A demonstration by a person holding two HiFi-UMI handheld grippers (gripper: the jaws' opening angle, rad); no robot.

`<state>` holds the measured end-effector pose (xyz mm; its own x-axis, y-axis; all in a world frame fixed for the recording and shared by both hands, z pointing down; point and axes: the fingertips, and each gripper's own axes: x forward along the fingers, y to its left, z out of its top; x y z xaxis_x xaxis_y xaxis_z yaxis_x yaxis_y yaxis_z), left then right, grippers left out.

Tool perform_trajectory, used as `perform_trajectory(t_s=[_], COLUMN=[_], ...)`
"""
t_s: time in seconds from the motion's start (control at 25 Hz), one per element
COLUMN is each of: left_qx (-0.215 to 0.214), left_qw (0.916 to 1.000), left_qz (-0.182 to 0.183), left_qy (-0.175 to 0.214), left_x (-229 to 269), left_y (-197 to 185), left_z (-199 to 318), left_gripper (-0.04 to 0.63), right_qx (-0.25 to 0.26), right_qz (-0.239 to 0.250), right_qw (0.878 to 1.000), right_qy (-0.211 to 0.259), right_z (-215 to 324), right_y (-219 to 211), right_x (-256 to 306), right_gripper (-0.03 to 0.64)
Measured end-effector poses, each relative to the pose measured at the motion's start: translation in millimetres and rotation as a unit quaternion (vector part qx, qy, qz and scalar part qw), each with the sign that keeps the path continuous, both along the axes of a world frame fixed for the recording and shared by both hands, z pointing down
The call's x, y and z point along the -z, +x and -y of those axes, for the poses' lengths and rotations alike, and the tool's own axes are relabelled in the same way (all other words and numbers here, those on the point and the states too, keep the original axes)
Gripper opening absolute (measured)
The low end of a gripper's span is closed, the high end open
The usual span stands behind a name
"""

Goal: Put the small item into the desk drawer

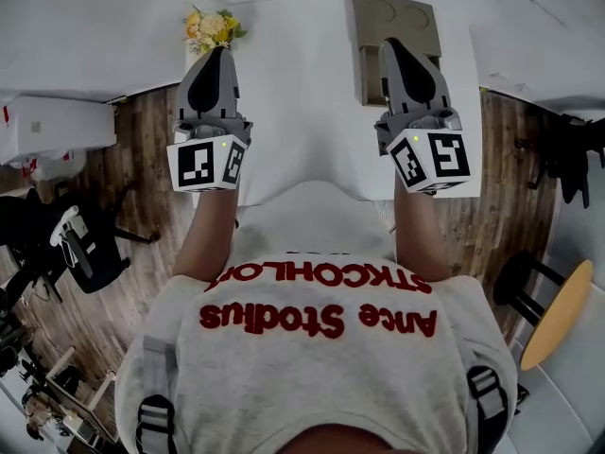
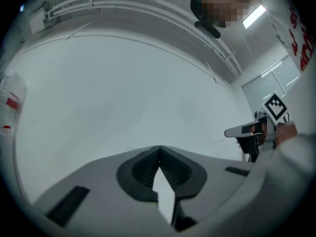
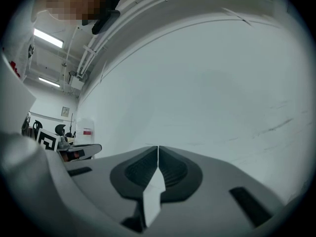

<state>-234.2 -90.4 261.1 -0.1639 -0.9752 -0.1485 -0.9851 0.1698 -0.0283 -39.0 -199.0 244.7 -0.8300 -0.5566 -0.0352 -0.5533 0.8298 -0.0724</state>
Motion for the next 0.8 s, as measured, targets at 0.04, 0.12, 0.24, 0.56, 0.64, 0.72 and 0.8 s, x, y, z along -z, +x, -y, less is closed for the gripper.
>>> perform_trajectory(t_s=[0.04, 0.12, 0.24, 0.56, 0.64, 0.72, 0.8], left_qx=[0.002, 0.003, 0.0, -0.003, -0.006, -0.007, -0.007], left_qw=[1.0, 1.0, 0.9999, 0.9999, 0.9998, 0.9998, 0.9998], left_qz=[0.0, 0.0, 0.003, 0.005, 0.006, 0.007, 0.007], left_qy=[0.002, 0.006, 0.01, 0.016, 0.016, 0.016, 0.017], left_x=[1, 4, 7, 12, 13, 13, 14], left_y=[-2, -3, -3, -6, -6, -5, -6], left_z=[-2, -4, -7, -8, -7, -7, -7], left_gripper=[0.008, 0.008, 0.008, 0.008, 0.008, 0.008, 0.008], right_qx=[0.001, 0.001, 0.003, 0.01, 0.01, 0.009, 0.01], right_qz=[0.002, 0.008, 0.01, 0.002, 0.001, 0.001, 0.001], right_qw=[1.0, 1.0, 1.0, 1.0, 1.0, 1.0, 1.0], right_qy=[0.001, 0.001, 0.005, 0.017, 0.018, 0.019, 0.02], right_z=[-1, -4, -8, -12, -12, -11, -11], right_y=[-2, -5, -8, -12, -12, -12, -12], right_x=[1, 2, 3, 9, 10, 10, 11], right_gripper=[0.009, 0.008, 0.006, 0.005, 0.005, 0.006, 0.006])
